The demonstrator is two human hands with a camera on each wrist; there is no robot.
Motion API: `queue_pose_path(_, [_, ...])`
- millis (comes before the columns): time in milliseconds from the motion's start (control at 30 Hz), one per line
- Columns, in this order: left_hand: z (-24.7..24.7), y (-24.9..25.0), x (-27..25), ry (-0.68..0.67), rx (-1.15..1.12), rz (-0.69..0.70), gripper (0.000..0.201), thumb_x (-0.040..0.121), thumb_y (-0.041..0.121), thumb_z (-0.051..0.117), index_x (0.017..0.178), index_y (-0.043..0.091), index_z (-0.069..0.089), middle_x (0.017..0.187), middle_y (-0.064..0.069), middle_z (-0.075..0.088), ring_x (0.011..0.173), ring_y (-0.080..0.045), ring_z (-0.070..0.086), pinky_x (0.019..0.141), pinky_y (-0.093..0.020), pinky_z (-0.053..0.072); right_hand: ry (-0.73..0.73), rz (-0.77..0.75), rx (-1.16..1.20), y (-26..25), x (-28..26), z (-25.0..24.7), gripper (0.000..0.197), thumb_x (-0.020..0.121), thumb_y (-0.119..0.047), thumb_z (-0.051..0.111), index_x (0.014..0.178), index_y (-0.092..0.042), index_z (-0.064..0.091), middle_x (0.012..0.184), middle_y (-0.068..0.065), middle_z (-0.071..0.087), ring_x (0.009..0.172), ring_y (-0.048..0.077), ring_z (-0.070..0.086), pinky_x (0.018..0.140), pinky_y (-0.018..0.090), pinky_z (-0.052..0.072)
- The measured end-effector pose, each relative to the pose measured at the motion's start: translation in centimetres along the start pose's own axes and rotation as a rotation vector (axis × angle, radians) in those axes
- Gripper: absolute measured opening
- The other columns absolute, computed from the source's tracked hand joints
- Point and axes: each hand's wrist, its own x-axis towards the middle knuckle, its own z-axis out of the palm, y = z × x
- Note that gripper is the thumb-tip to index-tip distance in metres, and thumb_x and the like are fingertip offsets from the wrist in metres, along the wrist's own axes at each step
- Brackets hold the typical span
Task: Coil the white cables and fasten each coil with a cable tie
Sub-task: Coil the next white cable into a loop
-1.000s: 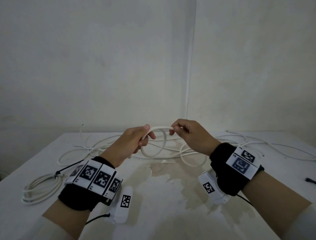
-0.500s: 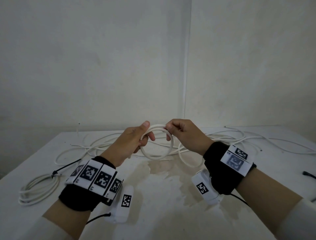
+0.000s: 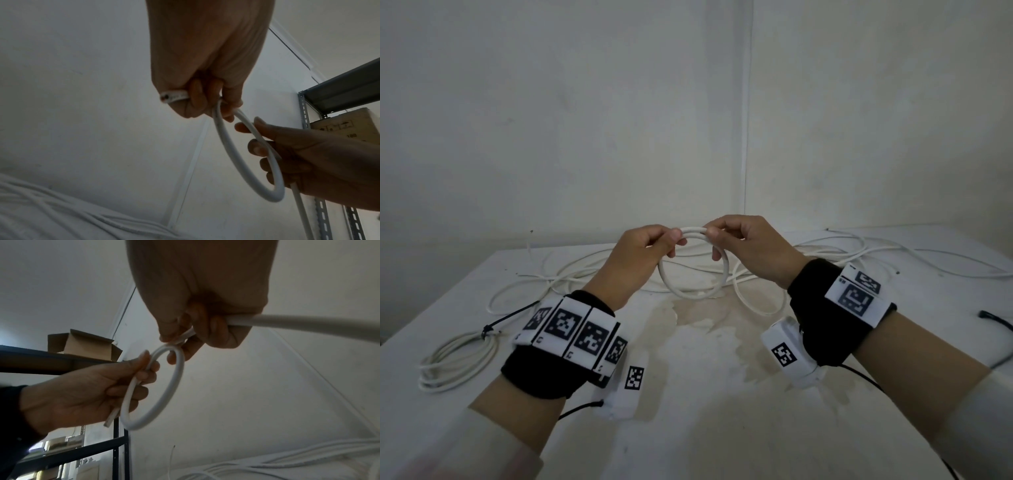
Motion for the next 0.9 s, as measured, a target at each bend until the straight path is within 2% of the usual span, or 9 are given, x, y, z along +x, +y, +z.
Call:
queue_pose_path(133, [0.4, 0.1, -0.1, 0.043, 0.011, 0.057, 0.019, 0.089, 0.02, 0.059, 0.07, 0.019, 0.062, 0.065, 0.004, 0.054, 0.05, 0.007, 0.047, 0.052, -0.004, 0.035, 0.011, -0.012, 0.008, -0.4, -0.2, -0.1, 0.018, 0.094, -0.015, 0.05, 0.085, -0.016, 0.065, 0.061, -0.003, 0.061, 0.071, 0.008, 0.055, 0.083, 0.023, 0.045])
queue_pose_path(267, [0.4, 0.3, 0.0, -0.006, -0.109, -0.099, 0.037, 0.094, 0.032, 0.048, 0.08, 0.002, 0.065, 0.055, 0.015, 0.059, 0.039, -0.002, 0.034, 0.041, -0.01, 0.028, 0.01, 0.038, -0.007, -0.5, -0.2, -0.6, 0.018, 0.093, -0.012, 0.051, 0.08, -0.015, 0.063, 0.069, -0.001, 0.066, 0.072, 0.005, 0.059, 0.078, 0.015, 0.042])
queue_pose_path(333, [0.5, 0.6, -0.1, -0.009, -0.097, -0.101, 0.036, 0.094, 0.029, 0.049, 0.07, 0.004, 0.06, 0.05, 0.018, 0.059, 0.036, -0.002, 0.032, 0.04, -0.011, 0.027, -0.006, 0.067, -0.002, -0.6, -0.5, -0.6, 0.016, 0.094, -0.012, 0.05, 0.086, -0.008, 0.064, 0.073, -0.001, 0.067, 0.063, -0.007, 0.058, 0.07, 0.006, 0.041])
queue_pose_path(400, [0.6, 0.8, -0.1, 0.026, -0.096, -0.093, 0.034, 0.092, 0.027, 0.053, 0.062, 0.012, 0.058, 0.045, 0.016, 0.055, 0.034, 0.0, 0.037, 0.039, -0.007, 0.027, -0.007, 0.085, 0.007, -1.0, -0.8, -0.6, 0.018, 0.095, -0.009, 0.047, 0.096, 0.001, 0.062, 0.076, 0.004, 0.066, 0.047, -0.01, 0.053, 0.054, 0.004, 0.039])
queue_pose_path(467, [0.7, 0.9, -0.2, 0.064, -0.099, -0.085, 0.03, 0.09, 0.027, 0.056, 0.063, 0.016, 0.061, 0.051, 0.012, 0.053, 0.035, 0.002, 0.041, 0.039, -0.006, 0.03, -0.001, 0.088, 0.026, -1.4, -1.1, -0.8, 0.021, 0.095, -0.006, 0.045, 0.101, 0.007, 0.06, 0.079, 0.008, 0.064, 0.038, -0.01, 0.049, 0.045, 0.004, 0.038])
queue_pose_path(567, [0.8, 0.7, -0.2, 0.103, -0.112, -0.076, 0.023, 0.088, 0.028, 0.059, 0.07, 0.014, 0.065, 0.06, 0.003, 0.053, 0.035, 0.003, 0.043, 0.04, -0.005, 0.031, 0.011, 0.096, 0.034, -1.8, -1.1, -0.9, 0.022, 0.095, -0.007, 0.045, 0.101, 0.007, 0.061, 0.075, 0.004, 0.061, 0.037, -0.009, 0.048, 0.043, 0.004, 0.038])
queue_pose_path(667, [0.8, 0.3, 0.0, 0.136, -0.097, -0.049, 0.024, 0.087, 0.03, 0.061, 0.067, 0.018, 0.065, 0.065, 0.001, 0.059, 0.042, 0.006, 0.047, 0.047, -0.002, 0.035, 0.024, 0.1, 0.017, -1.5, -0.9, -0.8, 0.021, 0.095, -0.012, 0.048, 0.094, 0.0, 0.065, 0.076, 0.002, 0.064, 0.041, -0.009, 0.049, 0.045, 0.005, 0.037])
queue_pose_path(767, [0.8, 0.0, 0.2, 0.157, -0.046, -0.025, 0.022, 0.085, 0.033, 0.063, 0.069, 0.018, 0.067, 0.064, 0.003, 0.061, 0.052, 0.009, 0.052, 0.057, 0.002, 0.036, 0.033, 0.083, -0.044, -0.8, -0.6, -0.4, 0.024, 0.093, -0.018, 0.052, 0.075, -0.014, 0.067, 0.07, -0.01, 0.064, 0.056, -0.011, 0.052, 0.062, 0.004, 0.038])
queue_pose_path(900, [0.7, -0.3, 0.1, 0.192, 0.043, 0.024, 0.027, 0.083, 0.037, 0.064, 0.072, 0.013, 0.07, 0.062, 0.004, 0.062, 0.057, 0.006, 0.053, 0.059, 0.0, 0.036, 0.056, 0.065, -0.057, -0.4, -0.2, -0.1, 0.025, 0.092, -0.015, 0.054, 0.071, -0.017, 0.067, 0.068, -0.012, 0.064, 0.061, -0.008, 0.052, 0.065, 0.002, 0.038])
